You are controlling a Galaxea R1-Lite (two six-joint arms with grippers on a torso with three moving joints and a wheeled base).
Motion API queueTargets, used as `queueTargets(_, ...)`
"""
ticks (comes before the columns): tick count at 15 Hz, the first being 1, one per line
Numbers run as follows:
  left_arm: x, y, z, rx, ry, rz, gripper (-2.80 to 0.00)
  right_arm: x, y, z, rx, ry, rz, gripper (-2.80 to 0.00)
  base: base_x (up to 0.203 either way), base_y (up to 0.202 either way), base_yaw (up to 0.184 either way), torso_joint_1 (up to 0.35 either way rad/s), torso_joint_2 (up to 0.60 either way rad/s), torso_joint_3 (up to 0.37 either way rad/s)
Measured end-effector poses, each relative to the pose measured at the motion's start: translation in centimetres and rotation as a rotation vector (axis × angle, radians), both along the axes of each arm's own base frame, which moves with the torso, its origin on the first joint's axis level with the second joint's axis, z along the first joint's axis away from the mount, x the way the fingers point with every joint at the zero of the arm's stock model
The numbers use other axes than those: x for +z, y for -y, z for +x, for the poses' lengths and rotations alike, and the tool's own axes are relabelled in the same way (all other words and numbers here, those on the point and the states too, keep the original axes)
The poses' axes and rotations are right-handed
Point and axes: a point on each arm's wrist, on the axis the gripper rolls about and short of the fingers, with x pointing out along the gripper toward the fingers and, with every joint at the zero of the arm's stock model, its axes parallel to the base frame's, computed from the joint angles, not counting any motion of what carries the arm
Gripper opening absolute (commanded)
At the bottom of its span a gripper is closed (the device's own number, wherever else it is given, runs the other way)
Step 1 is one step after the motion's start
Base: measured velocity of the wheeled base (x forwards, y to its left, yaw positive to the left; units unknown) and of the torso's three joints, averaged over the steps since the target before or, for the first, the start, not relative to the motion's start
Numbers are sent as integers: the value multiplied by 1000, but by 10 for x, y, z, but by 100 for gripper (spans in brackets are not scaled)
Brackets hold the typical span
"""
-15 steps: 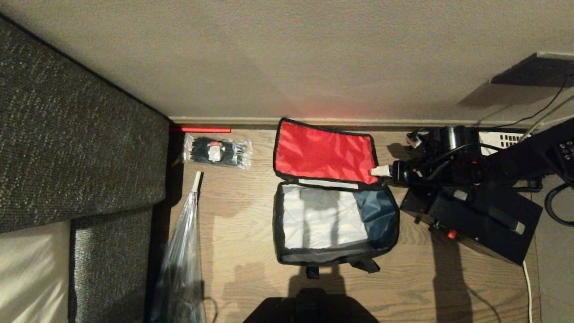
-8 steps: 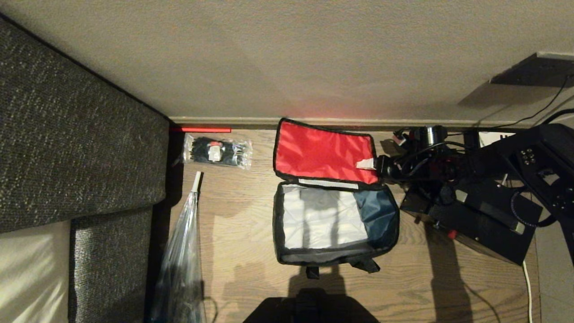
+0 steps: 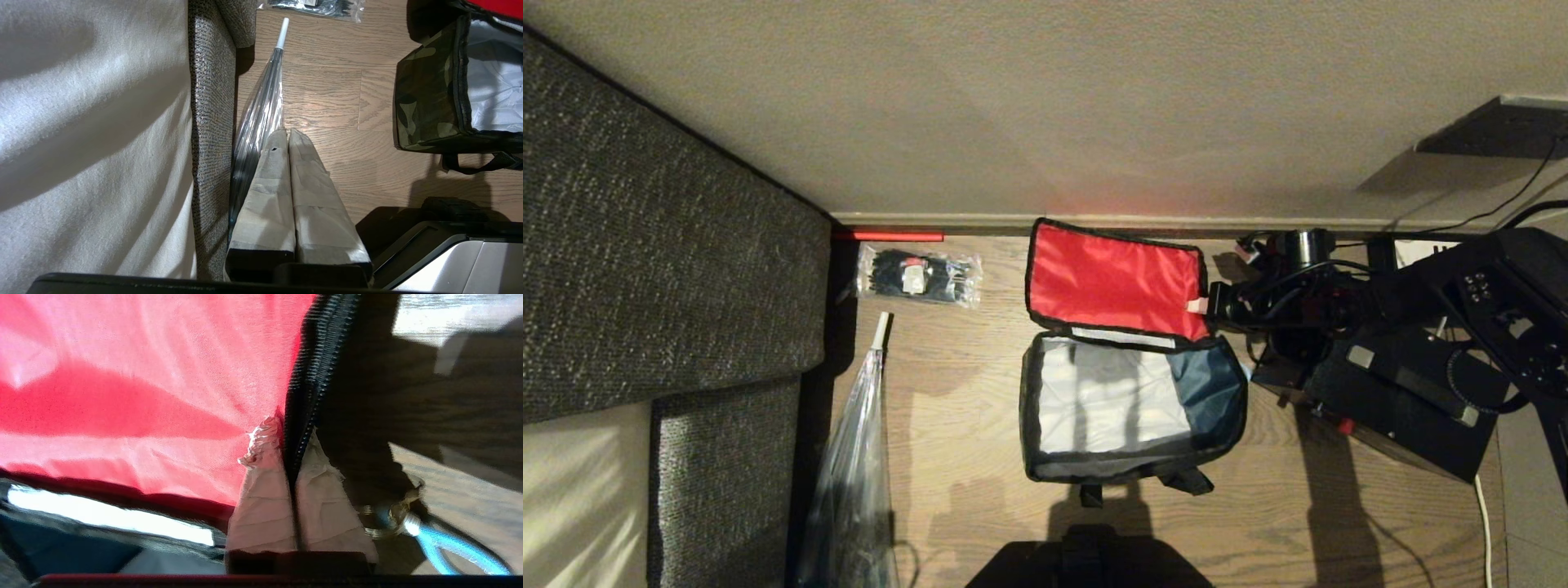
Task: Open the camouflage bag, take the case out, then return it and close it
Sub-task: Grip the handle again
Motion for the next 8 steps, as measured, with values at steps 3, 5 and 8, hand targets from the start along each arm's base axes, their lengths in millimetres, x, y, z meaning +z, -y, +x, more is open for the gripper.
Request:
queueTargets(3,0,0,0,0,0,0,-280,5,1,-7,7,26,-24,-280,0,0,0,0,0,0)
queueTargets(5,0,0,0,0,0,1,-280,-1,2,-19,39,38,-86,-280,0,0,0,0,0,0)
queueTargets(8,0,0,0,0,0,0,-280,-13,4,-39,93,101,-177,-280,0,0,0,0,0,0)
